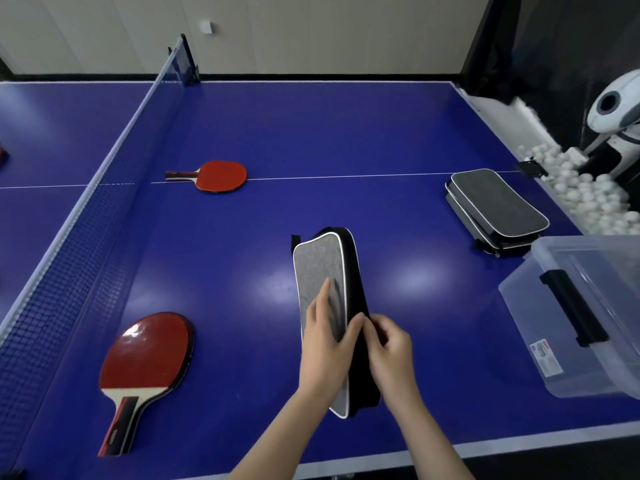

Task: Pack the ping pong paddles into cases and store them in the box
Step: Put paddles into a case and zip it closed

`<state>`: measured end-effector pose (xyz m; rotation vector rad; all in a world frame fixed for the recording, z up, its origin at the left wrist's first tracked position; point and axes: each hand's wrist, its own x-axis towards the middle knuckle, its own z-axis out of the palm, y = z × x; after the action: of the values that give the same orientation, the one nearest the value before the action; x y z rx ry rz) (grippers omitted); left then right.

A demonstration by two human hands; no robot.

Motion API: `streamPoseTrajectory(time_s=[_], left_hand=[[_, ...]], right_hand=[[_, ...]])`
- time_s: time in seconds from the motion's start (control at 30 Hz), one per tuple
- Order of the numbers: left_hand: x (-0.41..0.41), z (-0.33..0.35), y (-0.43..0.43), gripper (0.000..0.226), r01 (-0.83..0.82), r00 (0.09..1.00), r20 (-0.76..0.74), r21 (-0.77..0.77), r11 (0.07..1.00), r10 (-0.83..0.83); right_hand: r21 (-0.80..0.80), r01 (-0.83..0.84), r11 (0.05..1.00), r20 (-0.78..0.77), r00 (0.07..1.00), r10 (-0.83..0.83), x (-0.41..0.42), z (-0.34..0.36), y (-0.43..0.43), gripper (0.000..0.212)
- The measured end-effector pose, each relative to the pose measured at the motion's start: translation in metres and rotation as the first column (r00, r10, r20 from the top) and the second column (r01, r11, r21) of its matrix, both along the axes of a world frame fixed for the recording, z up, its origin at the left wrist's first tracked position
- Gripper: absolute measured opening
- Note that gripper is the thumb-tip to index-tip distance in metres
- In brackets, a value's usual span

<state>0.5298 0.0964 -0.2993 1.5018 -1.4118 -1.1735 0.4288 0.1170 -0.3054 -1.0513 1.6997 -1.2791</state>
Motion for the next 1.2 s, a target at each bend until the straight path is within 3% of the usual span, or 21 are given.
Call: streamPoseTrajectory(time_s=[0.17,0.37,0.53,0.7,0.77,0.83,0.9,1.03,1.2], left_hand=[[0.046,-0.006,-0.006,0.055,-0.126,0.992,-0.045,-0.106,0.986,0.122],[0.12,-0.045,-0.025,0.04,-0.384,0.914,0.113,-0.059,0.921,0.389],[0.134,-0.093,-0.029,0.041,-0.382,0.901,0.225,0.003,0.924,0.372],[0.128,-0.127,-0.024,0.047,-0.356,0.883,0.342,0.044,0.933,0.321],[0.126,-0.138,-0.022,0.046,-0.32,0.844,0.462,0.023,0.947,0.273],[0.116,-0.145,-0.018,0.051,-0.277,0.707,0.675,-0.012,0.961,0.212],[0.097,-0.147,-0.012,0.062,-0.193,0.593,0.791,-0.044,0.98,0.152],[0.063,-0.161,-0.004,0.075,0.037,0.471,0.879,0.069,0.997,-0.078],[0.083,-0.188,-0.001,0.078,0.151,0.352,0.919,0.131,0.98,-0.177]], right_hand=[[0.036,0.052,0.998,-0.087,0.995,-0.048,-0.032,-0.008,-0.001,0.021],[0.241,0.058,0.969,-0.151,0.988,-0.021,-0.1,-0.039,-0.008,0.032],[0.39,0.089,0.917,-0.31,0.95,0.04,-0.12,-0.081,-0.009,0.033],[0.412,0.145,0.9,-0.485,0.871,0.082,-0.117,-0.115,-0.003,0.026],[0.367,0.198,0.909,-0.602,0.796,0.07,-0.113,-0.122,0.001,0.025],[0.279,0.234,0.931,-0.741,0.67,0.054,-0.105,-0.127,0.001,0.03],[0.201,0.16,0.966,-0.837,0.541,0.084,-0.09,-0.131,-0.002,0.039],[0.392,-0.099,0.915,-0.833,0.385,0.398,-0.055,-0.148,-0.011,0.056],[0.52,-0.16,0.839,-0.798,0.26,0.544,-0.063,-0.175,-0.006,0.063]])
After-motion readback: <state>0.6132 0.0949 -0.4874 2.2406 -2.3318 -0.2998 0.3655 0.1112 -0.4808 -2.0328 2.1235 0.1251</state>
